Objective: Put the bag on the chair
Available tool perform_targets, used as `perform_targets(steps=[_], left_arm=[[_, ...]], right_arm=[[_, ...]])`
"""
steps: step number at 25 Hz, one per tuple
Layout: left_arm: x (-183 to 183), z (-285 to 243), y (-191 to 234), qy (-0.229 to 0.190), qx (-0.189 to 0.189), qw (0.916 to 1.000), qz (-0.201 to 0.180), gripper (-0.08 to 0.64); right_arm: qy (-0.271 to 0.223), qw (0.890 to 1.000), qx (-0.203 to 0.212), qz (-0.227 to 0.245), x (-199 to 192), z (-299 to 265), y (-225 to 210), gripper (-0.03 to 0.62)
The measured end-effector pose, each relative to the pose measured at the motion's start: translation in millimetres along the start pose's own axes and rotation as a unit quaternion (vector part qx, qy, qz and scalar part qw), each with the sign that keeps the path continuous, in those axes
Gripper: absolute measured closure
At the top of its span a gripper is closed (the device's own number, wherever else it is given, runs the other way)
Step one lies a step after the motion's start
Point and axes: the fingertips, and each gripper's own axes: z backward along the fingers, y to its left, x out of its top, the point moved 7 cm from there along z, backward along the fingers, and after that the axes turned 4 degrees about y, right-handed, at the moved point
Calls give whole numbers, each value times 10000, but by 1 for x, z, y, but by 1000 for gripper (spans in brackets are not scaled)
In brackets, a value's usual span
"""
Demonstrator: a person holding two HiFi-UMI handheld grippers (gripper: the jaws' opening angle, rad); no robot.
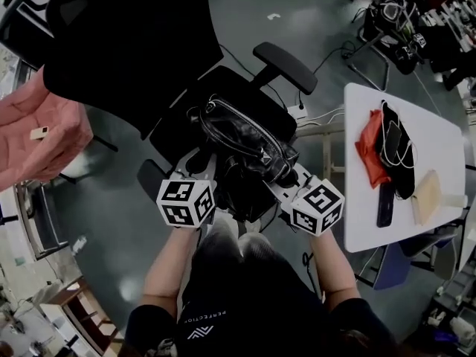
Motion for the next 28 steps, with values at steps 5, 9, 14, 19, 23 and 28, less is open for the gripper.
perform_targets(steps=[5, 9, 14, 19, 23, 28], left_arm=[[7, -19, 30, 84, 18, 10000, -4, 515], [11, -33, 49, 92, 119, 9999, 14, 515], [14, -50, 74, 99, 309, 9994, 92, 514], [10, -62, 100, 95, 502, 9983, 266, 514], [3, -68, 116, 132, 709, 9969, 317, 514], [-2, -70, 135, 157, 935, 9952, 241, 514]], right_arm=[[-71, 9999, -71, -100, 2, -32, -12, 540], [-158, 9998, -107, -117, 2, -54, -25, 540], [-174, 9997, -144, -58, 4, -84, -38, 538], [-144, 9999, -71, 27, 2, -113, -49, 538], [-119, 9999, 7, 84, -4, -133, -55, 538], [-133, 9998, 73, 133, -9, -156, -57, 537]])
